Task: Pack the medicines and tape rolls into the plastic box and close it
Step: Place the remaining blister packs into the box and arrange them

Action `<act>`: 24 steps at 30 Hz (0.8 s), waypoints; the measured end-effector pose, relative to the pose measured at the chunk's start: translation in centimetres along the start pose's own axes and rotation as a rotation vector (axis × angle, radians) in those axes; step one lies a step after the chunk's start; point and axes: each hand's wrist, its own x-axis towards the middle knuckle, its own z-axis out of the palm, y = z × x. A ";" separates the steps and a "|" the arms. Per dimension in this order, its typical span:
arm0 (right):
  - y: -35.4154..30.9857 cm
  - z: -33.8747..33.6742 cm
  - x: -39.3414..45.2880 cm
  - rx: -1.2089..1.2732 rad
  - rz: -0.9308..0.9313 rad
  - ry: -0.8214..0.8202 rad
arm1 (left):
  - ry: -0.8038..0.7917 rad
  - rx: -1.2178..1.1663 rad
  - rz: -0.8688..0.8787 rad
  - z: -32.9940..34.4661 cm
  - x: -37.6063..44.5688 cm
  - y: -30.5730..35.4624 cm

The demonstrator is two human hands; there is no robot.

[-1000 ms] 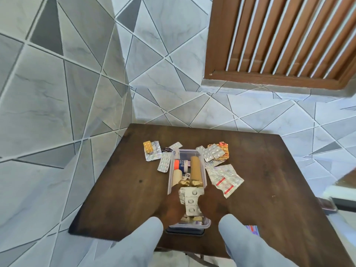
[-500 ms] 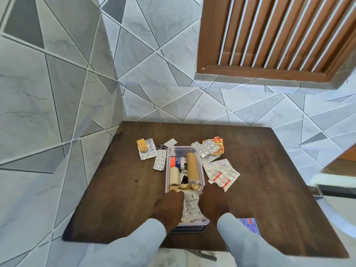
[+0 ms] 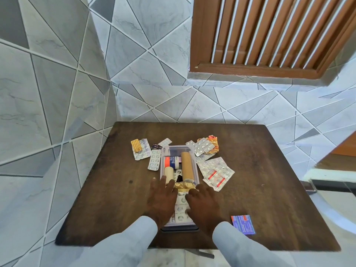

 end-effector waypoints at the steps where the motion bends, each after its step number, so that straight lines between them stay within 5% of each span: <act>1: 0.0 0.1 0.1 -0.028 -0.004 -0.027 | -0.018 0.013 0.014 -0.1 0.1 -0.1; 10: -0.7 -0.5 0.5 -0.087 0.033 -0.086 | -0.132 0.006 0.042 -1.8 0.4 -0.8; 15: 1.2 -0.6 0.0 0.124 0.077 0.059 | -0.099 -0.163 0.049 -1.9 0.9 -1.6; 19: 6.0 0.9 -2.9 0.427 0.443 0.108 | -0.004 -0.341 0.048 -2.3 1.5 -2.9; 24: 10.9 5.8 -8.3 0.622 0.895 -0.100 | 0.220 -0.619 -0.007 -3.7 2.0 -1.8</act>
